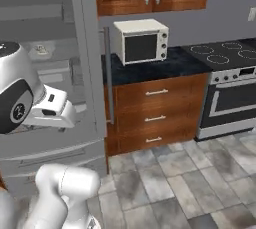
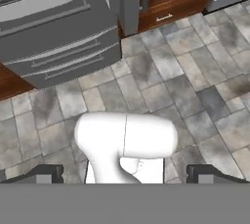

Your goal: Place two dumplings into each of the tupperware containers and then place the containers in the fridge.

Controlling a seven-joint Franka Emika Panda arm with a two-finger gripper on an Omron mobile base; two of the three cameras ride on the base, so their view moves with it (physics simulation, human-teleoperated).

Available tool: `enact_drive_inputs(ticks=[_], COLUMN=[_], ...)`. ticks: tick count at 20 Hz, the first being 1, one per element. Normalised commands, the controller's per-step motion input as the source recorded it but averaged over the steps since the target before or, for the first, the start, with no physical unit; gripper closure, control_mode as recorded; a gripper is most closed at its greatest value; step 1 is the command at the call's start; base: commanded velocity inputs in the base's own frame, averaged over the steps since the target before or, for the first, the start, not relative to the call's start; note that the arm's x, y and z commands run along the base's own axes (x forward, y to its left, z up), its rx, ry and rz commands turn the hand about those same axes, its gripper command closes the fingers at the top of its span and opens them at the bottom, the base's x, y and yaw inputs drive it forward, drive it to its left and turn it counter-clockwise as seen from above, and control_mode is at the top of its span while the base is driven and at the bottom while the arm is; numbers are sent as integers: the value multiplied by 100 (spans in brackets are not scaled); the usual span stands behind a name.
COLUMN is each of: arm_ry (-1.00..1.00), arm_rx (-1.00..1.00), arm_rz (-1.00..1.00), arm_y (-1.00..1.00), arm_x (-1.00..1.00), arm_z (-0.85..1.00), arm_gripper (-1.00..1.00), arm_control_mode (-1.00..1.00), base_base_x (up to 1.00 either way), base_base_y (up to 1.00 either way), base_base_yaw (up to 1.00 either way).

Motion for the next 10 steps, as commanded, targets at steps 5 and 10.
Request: enact_drive_inputs(ticks=[5, 10], arm_ry=[0, 0], arm_rx=[0, 0], arm_rz=[0, 0], arm_y=[0, 0], arm_x=[0, 0], arm_z=[0, 0], arm_gripper=[-100, -100], arm_control_mode=[100, 100], base_base_x=[-3, -3], base_base_y=[3, 0], base_base_yaw=[-99, -93])
